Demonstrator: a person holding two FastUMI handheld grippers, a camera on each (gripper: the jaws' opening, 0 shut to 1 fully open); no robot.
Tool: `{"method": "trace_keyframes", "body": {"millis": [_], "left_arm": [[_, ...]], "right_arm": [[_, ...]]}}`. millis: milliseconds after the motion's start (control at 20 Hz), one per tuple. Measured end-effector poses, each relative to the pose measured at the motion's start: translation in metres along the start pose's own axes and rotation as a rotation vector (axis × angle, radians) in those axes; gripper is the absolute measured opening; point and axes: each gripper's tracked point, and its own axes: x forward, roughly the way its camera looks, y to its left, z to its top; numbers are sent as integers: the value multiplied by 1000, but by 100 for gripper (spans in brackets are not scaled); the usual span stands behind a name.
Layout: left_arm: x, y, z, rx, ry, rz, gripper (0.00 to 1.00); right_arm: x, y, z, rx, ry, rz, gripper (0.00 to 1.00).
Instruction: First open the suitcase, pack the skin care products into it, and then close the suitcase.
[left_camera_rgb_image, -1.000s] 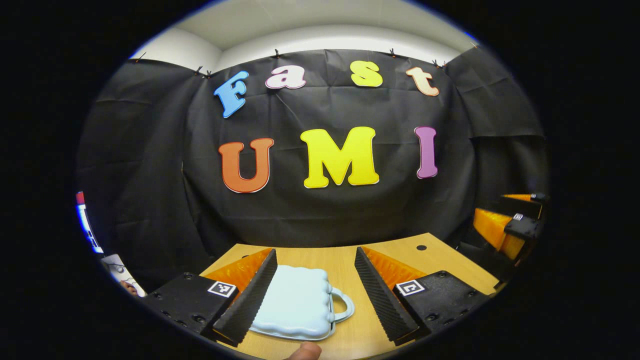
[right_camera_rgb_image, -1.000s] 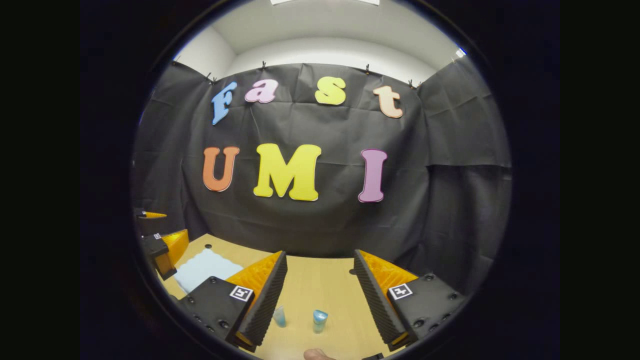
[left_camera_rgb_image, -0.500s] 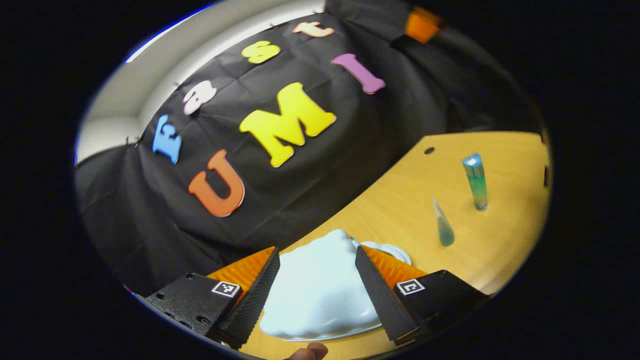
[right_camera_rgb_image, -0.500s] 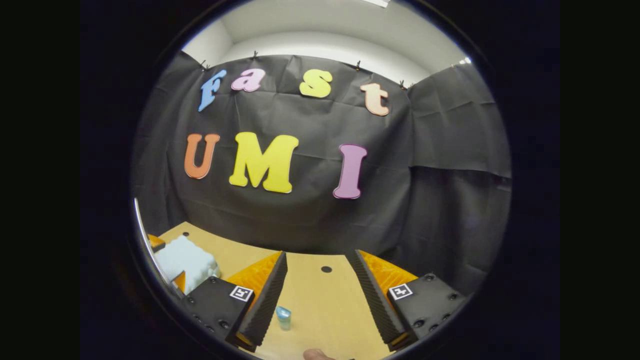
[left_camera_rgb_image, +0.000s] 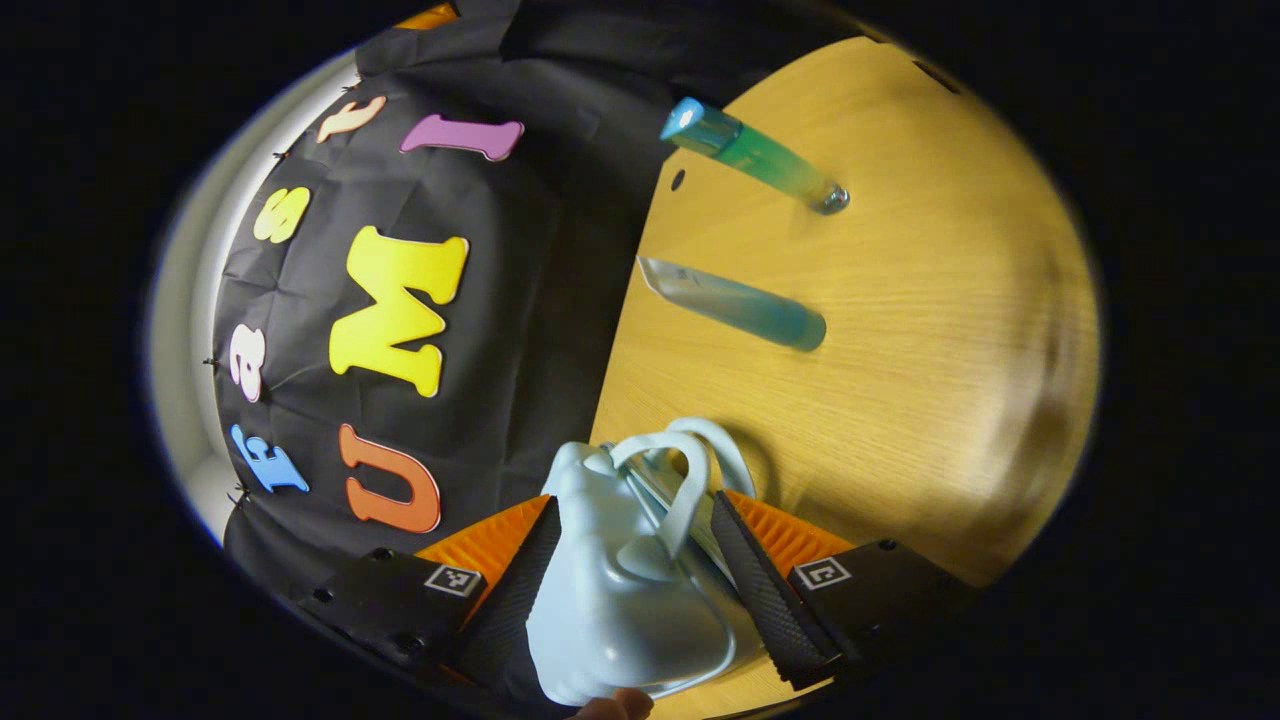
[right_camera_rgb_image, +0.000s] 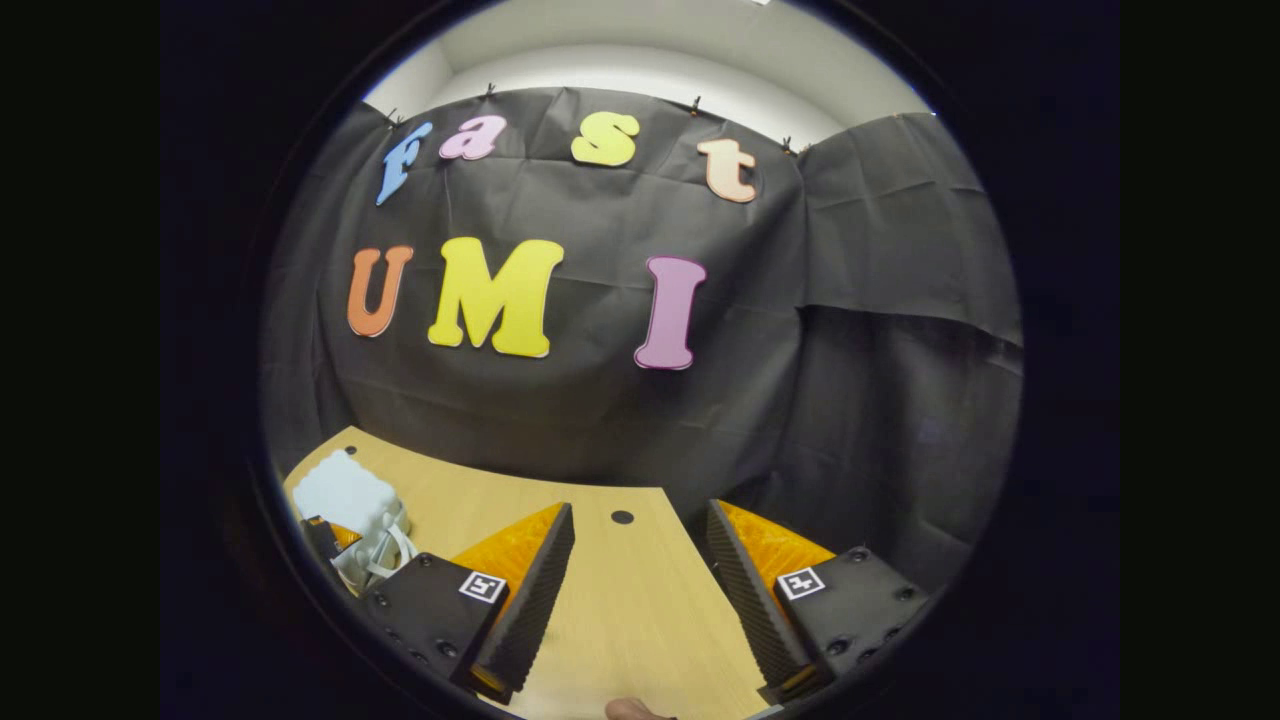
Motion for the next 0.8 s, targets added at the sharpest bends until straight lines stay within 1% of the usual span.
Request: {"method": "trace_keyframes", "body": {"millis": [50, 200, 250, 300, 350, 400, 450, 500, 550, 600, 650, 750, 800], "left_arm": [[6, -2, -3, 15, 25, -7, 97], [16, -1, 3, 87, 40, 20, 95], [19, -5, 4, 102, 48, 13, 90], [22, -8, 3, 107, 59, 5, 75], [24, -12, 1, 111, 75, -6, 68], [25, -16, -1, 109, 90, -21, 56], [24, -21, -2, 102, 108, -41, 48], [24, -23, -2, 108, 116, -39, 33], [23, -22, -1, 114, 126, -51, 24], [24, -21, 1, 108, 124, -57, 21], [20, -20, 0, 91, 128, -65, 20], [19, -18, 1, 36, 128, -93, 14], [18, -16, 0, 6, 131, -117, 8]], "right_arm": [[2, -3, -6, 5, 12, 3, 80], [13, -11, -20, 24, 50, 28, 80], [17, -15, -23, 30, 57, 32, 80], [21, -18, -25, 33, 65, 44, 80], [25, -20, -29, 35, 69, 54, 79], [29, -22, -30, 35, 74, 65, 80], [33, -24, -32, 35, 77, 80, 80], [35, -25, -33, 33, 81, 95, 80], [38, -27, -34, 28, 82, 108, 80], [40, -28, -34, 23, 84, 120, 80], [43, -30, -35, 15, 87, 133, 80], [45, -32, -33, 0, 79, 152, 80], [45, -33, -31, -10, 77, 150, 80]]}}
